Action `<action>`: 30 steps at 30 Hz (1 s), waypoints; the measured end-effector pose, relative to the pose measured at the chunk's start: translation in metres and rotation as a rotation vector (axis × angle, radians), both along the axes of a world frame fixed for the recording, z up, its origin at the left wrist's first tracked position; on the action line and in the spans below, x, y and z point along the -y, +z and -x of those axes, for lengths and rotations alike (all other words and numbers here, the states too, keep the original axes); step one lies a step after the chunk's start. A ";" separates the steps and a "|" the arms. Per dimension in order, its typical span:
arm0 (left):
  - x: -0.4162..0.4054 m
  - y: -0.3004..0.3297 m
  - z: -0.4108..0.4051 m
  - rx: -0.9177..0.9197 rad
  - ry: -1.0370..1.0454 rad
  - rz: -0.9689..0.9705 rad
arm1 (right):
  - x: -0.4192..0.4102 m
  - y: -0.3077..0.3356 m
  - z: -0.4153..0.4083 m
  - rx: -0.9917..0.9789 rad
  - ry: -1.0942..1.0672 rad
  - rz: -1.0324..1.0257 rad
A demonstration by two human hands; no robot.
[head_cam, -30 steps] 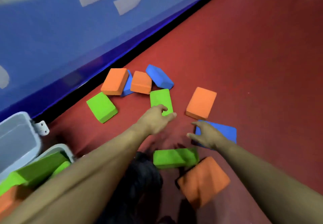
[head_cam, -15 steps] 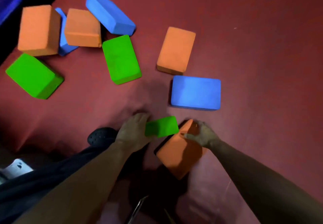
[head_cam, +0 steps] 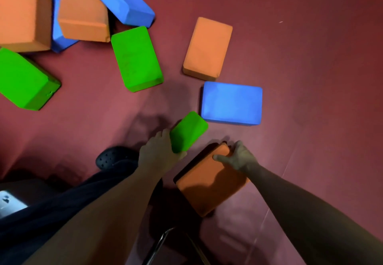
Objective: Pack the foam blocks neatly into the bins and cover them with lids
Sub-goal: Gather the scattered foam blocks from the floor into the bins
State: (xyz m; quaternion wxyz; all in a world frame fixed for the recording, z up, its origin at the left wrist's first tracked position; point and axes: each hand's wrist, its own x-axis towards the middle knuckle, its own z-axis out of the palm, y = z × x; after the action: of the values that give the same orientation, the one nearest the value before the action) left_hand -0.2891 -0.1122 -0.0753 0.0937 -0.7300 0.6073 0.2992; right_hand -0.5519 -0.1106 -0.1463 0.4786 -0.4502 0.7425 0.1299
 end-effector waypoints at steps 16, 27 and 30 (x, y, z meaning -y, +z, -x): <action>0.028 0.268 -0.140 -0.008 0.361 0.495 | 0.066 0.246 -0.106 0.029 0.077 0.669; -0.226 0.382 -0.432 -0.001 1.150 0.837 | -0.004 0.384 -0.435 0.365 0.402 1.010; -0.312 0.372 -0.489 -0.008 1.365 0.892 | -0.047 0.397 -0.524 0.466 0.481 1.059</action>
State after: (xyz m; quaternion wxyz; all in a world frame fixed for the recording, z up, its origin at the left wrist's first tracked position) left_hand 0.2004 0.2001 0.2971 -0.4109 -0.9068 0.0912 0.0230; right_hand -0.0281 -0.0638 0.2505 0.2972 -0.7972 0.4604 -0.2532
